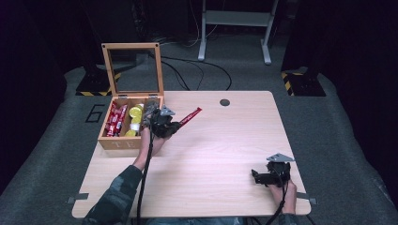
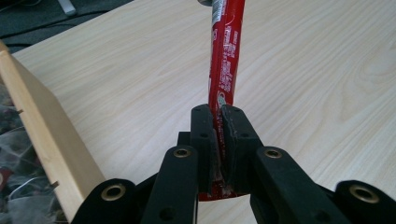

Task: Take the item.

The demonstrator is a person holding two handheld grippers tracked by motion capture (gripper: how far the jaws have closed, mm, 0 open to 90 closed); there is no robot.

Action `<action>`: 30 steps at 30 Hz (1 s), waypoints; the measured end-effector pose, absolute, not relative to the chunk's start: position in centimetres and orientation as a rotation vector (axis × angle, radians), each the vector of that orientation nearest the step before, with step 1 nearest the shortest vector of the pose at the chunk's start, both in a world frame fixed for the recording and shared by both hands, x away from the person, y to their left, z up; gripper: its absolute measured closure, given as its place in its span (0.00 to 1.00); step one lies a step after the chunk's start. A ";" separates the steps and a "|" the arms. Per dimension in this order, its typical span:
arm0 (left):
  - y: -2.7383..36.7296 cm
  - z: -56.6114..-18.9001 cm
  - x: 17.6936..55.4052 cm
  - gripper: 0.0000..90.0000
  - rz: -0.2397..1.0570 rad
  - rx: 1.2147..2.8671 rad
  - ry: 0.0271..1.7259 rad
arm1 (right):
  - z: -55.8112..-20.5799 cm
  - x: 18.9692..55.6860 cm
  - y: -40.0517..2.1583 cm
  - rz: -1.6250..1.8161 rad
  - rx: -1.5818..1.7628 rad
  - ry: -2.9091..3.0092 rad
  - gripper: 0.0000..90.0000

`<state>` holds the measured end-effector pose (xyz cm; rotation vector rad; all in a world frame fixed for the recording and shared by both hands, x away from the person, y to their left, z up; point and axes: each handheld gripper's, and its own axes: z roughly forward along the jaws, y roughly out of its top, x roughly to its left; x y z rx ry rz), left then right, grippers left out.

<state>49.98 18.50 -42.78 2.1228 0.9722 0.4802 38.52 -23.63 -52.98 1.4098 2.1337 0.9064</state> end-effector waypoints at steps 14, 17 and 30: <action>16.0 -44.7 50.1 0.92 0.433 2.137 0.953 | -53.0 38.5 -23.6 0.907 1.410 2.134 0.00; 15.5 -45.1 50.1 0.92 0.426 2.144 0.952 | -53.0 38.5 -23.6 0.908 1.410 2.134 0.00; 13.6 -46.9 50.5 0.92 0.390 2.169 0.947 | -53.0 38.5 -23.6 0.910 1.409 2.133 0.00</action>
